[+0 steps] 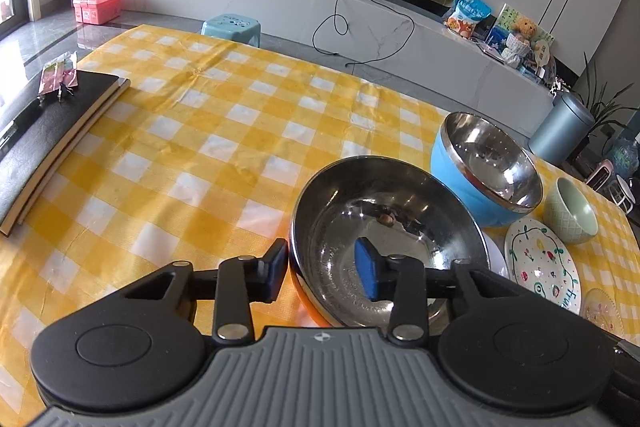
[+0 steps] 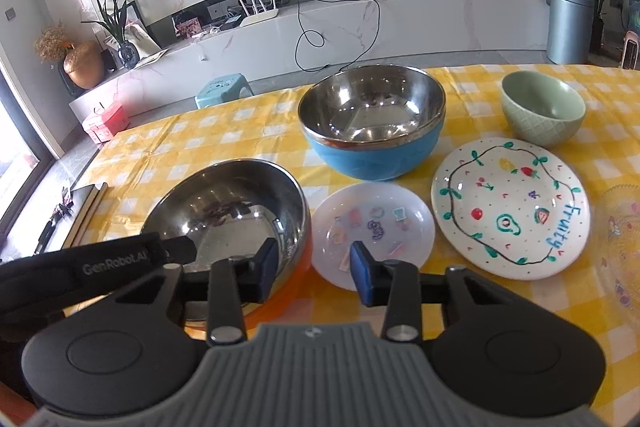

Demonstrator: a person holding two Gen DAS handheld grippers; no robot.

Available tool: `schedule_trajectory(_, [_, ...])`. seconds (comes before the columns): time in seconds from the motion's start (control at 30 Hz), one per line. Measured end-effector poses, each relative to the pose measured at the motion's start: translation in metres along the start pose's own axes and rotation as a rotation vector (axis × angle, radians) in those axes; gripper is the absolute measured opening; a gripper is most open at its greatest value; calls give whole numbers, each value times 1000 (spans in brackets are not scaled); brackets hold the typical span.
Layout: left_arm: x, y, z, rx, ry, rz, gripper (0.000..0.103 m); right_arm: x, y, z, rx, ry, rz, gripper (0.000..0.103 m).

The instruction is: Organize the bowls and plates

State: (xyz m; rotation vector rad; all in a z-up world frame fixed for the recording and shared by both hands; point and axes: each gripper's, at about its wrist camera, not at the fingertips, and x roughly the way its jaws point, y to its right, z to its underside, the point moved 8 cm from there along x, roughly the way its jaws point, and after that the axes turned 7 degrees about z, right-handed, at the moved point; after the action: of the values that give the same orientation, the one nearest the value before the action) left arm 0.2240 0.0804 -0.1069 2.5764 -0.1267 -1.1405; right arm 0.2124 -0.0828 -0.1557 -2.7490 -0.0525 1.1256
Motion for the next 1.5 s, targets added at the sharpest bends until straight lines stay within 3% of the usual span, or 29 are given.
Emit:
schedule_trajectory(0.17, [3,0,0,18,-3,-20,33,3,-7,-1,10,-13,-24,14])
schedule_trajectory(0.33, [-1,-4,0,11,-10,-31,22,2,-6,-1,22,-17,-6,12])
schedule_trajectory(0.73, [-45,-3,18,-20,-2,-33,21,-34,-2,11,48,-37,-44,11])
schedule_trajectory(1.07, [-87,1,40,-34,16,-39,21,-80,4,40,69,-74,-87,11])
schedule_trajectory(1.5, [-103,-7,74,-55,0,-46,21,-106,7,74,58,-106,-84,11])
